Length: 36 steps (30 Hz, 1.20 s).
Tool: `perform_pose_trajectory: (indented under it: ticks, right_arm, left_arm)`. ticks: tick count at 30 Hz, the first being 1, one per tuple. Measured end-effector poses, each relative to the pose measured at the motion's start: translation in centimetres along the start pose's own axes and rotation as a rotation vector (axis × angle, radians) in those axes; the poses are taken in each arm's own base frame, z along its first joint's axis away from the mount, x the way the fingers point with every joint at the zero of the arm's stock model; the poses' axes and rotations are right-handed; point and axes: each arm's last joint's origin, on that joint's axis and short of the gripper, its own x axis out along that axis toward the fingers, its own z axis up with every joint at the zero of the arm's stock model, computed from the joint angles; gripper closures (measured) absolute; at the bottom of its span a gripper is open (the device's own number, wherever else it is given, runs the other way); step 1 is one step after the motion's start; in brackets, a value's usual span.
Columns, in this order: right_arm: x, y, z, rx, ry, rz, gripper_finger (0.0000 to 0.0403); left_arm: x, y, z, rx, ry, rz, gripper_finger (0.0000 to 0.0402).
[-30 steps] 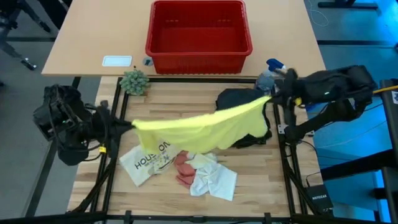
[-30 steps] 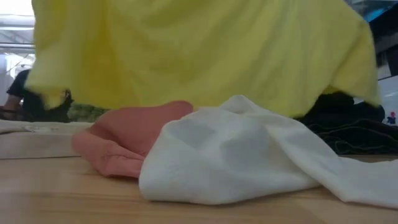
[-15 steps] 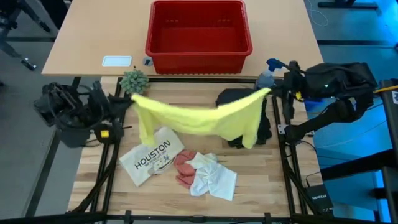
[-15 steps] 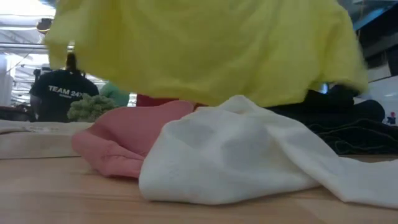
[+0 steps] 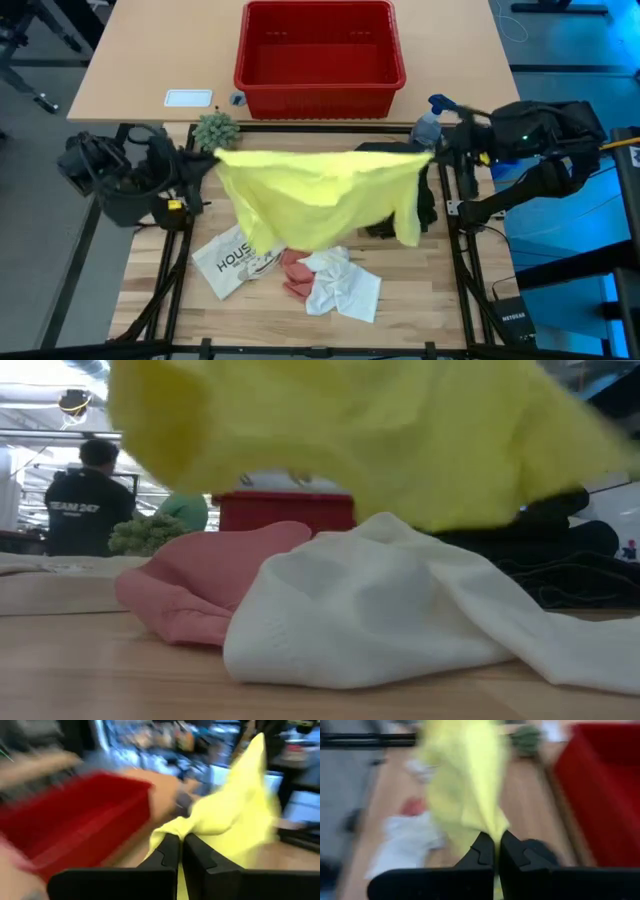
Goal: Fold laundry
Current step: Fold the yellow shirt
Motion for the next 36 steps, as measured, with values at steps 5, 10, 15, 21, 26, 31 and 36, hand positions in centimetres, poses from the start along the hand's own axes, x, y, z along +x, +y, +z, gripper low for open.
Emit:
perform_pose_trajectory:
  ticks: [5, 10, 15, 21, 26, 31, 36]
  right_arm:
    - [0.5, 0.3, 0.1, -0.016, 0.019, -0.02, 0.0403]
    - [0.6, -0.5, 0.3, 0.007, 0.013, -0.016, 0.0403]
    - [0.7, -0.2, 0.3, -0.012, 0.02, -0.042, 0.0403]
    - [-1.3, -1.6, 1.2, 0.007, -0.205, -0.154, 0.0403]
    - [-3.1, -1.9, 0.9, 0.016, -0.3, -0.145, 0.0403]
    - [-2.7, -1.7, 0.7, 0.002, -0.257, -0.087, 0.0403]
    - [-0.3, -1.5, 1.3, -0.012, -0.152, -0.072, 0.0403]
  left_arm:
    - [0.3, -1.0, -0.6, 0.138, 0.024, -0.001, 0.0401]
    - [0.8, 0.9, -0.3, 0.008, 0.072, 0.026, 0.0401]
    - [0.6, -0.3, -0.8, 0.092, 0.104, -0.024, 0.0401]
    - [-1.5, 3.9, 1.0, -0.052, -0.106, 0.049, 0.0401]
    - [-2.8, 6.1, 1.4, -0.096, -0.132, -0.016, 0.0401]
    - [-2.7, 6.0, 1.3, -0.1, -0.13, -0.013, 0.0401]
    - [-2.5, 4.7, 1.1, -0.123, -0.107, -0.037, 0.0401]
